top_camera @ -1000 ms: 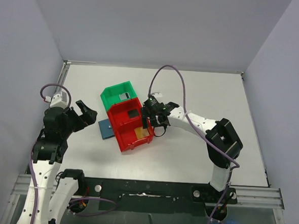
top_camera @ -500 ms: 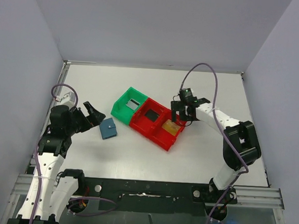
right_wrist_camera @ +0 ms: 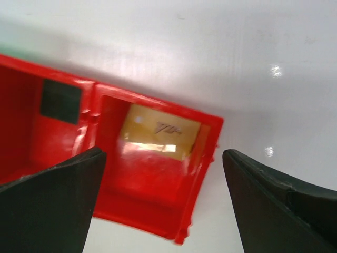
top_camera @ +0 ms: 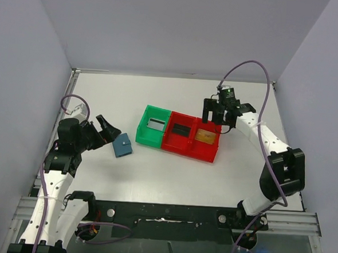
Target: Take the credit cards out of the card holder
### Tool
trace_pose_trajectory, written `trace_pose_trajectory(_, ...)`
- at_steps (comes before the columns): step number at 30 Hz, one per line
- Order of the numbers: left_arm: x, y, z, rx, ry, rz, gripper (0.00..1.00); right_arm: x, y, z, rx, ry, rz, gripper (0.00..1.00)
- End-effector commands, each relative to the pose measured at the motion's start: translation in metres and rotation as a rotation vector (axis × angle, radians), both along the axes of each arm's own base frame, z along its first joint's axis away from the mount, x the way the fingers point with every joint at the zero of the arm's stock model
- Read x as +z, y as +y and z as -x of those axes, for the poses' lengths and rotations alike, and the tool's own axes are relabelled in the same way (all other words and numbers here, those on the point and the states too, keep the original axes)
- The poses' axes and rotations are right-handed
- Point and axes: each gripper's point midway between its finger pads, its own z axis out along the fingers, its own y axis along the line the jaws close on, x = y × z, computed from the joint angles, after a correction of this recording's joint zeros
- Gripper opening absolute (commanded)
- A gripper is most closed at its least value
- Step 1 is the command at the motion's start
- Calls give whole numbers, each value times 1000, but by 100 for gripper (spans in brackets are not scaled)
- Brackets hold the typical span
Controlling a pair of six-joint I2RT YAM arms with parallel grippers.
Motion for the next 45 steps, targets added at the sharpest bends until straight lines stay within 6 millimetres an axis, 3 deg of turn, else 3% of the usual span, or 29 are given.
trace_pose_trajectory(1,12,-1,-6,-11,-69,4,98,41,50,17,-23,-110,-212,99)
trace_pose_trajectory(7,3,2,-6,25,-41,14,98,29,98,39,-85,-126,-361,85)
trace_pose_trajectory(12,5,5,-3,47,-41,11,98,4,93,36,-159,-85,-281,74)
trace_pose_trajectory(19,4,11,-2,85,-40,5,98,-15,92,28,-154,-51,-199,59)
trace_pose_trajectory(24,2,12,-1,99,-36,14,98,-22,97,18,-128,-39,-167,47)
trace_pose_trajectory(34,-6,10,-3,91,-17,17,98,-17,98,-19,-81,-83,-122,24)
trace_pose_trajectory(40,-32,9,-4,94,40,27,98,-14,89,-42,-70,-99,-115,22)
trace_pose_trajectory(45,-53,11,-16,158,60,78,98,-11,88,-62,5,-121,-102,22)
